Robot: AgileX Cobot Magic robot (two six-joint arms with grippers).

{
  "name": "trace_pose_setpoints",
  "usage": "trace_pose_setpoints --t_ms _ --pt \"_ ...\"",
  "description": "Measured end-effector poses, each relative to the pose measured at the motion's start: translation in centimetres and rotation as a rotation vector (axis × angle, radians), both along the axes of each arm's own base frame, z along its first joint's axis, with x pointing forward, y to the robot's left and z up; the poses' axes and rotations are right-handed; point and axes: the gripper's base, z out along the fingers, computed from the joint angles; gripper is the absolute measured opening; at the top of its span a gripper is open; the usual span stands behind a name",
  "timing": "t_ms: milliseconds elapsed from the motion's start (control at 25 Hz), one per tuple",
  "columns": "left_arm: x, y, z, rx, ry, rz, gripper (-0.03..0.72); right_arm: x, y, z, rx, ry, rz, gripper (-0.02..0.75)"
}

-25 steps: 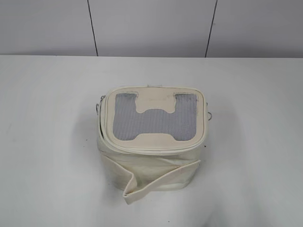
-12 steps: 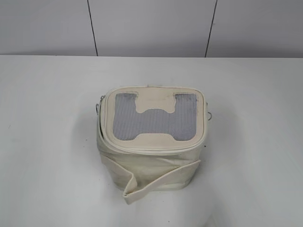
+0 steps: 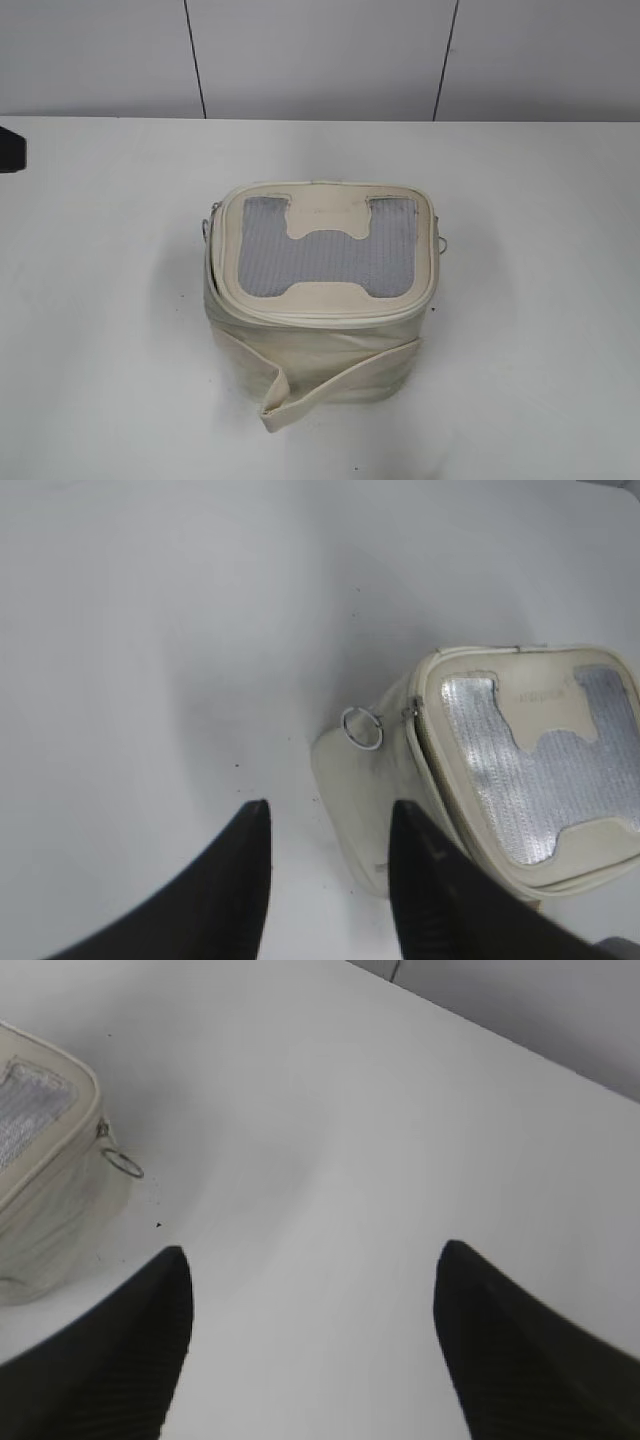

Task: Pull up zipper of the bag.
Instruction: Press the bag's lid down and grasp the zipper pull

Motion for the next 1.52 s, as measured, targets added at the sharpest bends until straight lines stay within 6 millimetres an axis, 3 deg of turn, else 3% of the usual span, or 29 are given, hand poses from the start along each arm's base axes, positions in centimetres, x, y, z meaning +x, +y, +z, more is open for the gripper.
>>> trace_pose_setpoints --t_ms 200,400,680,880,1040,1280,1520 --pt "3.2 -1.1 -1.7 -0.030 0.074 -0.144 0.312 5.6 2.7 1.4 -0.092 0.049 0.108 0.585" --pt "5.6 -1.7 -2.0 -0.039 0.111 -0.232 0.339 11.1 5.2 0.1 -0.159 0.193 0.225 0.585" --pt "8.2 -3.2 -2.2 -0.012 0.101 -0.352 0.348 16.3 9.8 -0.4 -0.023 0.304 0.493 0.585" --pt "9.2 -5.0 -5.1 0.042 0.161 -0.467 0.348 20.0 12.6 -1.1 0.003 0.329 0.620 0.585" --pt "9.5 -6.2 -6.6 0.058 0.198 -0.506 0.348 21.7 15.5 -1.8 -0.010 0.367 0.714 0.585" --pt "9.7 -7.1 -6.8 0.056 0.176 -0.499 0.350 23.3 20.1 -4.3 -0.013 0.419 0.822 0.585" --pt "10.2 -7.0 -6.7 0.062 0.141 -0.457 0.350 23.2 23.5 -7.5 0.007 0.484 0.883 0.585"
